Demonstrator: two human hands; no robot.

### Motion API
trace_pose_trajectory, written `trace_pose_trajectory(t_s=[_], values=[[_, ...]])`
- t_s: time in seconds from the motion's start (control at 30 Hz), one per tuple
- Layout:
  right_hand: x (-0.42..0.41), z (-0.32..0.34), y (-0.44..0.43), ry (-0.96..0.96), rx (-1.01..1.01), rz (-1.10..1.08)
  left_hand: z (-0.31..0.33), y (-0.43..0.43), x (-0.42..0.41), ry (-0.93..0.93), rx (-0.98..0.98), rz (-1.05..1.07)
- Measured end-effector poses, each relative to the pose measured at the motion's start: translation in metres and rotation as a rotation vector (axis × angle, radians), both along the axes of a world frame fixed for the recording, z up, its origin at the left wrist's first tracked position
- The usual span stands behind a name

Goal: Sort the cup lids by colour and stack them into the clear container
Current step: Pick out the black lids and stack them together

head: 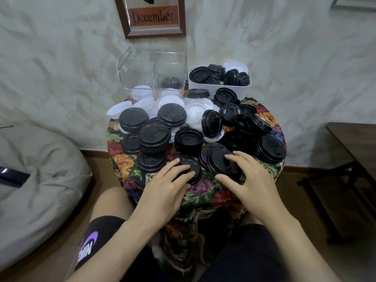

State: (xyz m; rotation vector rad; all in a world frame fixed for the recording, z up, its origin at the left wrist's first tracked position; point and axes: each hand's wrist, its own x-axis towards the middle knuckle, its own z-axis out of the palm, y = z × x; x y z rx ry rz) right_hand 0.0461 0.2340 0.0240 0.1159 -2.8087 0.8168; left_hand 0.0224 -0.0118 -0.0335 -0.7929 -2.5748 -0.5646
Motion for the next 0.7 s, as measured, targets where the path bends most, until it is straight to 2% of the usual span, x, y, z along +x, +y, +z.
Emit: trace_pose_trajectory(t_s=[0.2, 0.4, 0.57, 0.7], values=[[0.006, -0.017, -0.001, -0.022, -0.051, -0.012, -0.004, -0.003, 0.002, -0.019, 0.063, -0.05], [0.014, -0.02, -0.001, 0.012, -0.131, 0.0, -0.002, -0.008, 0.004, -0.123, 0.081, 0.118], [0.021, -0.019, -0.01, -0.025, -0.089, 0.099, -0.006, -0.005, 0.008, -0.184, 0.111, 0.166], [0.021, -0.023, -0.02, 0.044, -0.087, 0.101, -0.006, -0.007, 0.01, -0.2, 0.133, 0.122]])
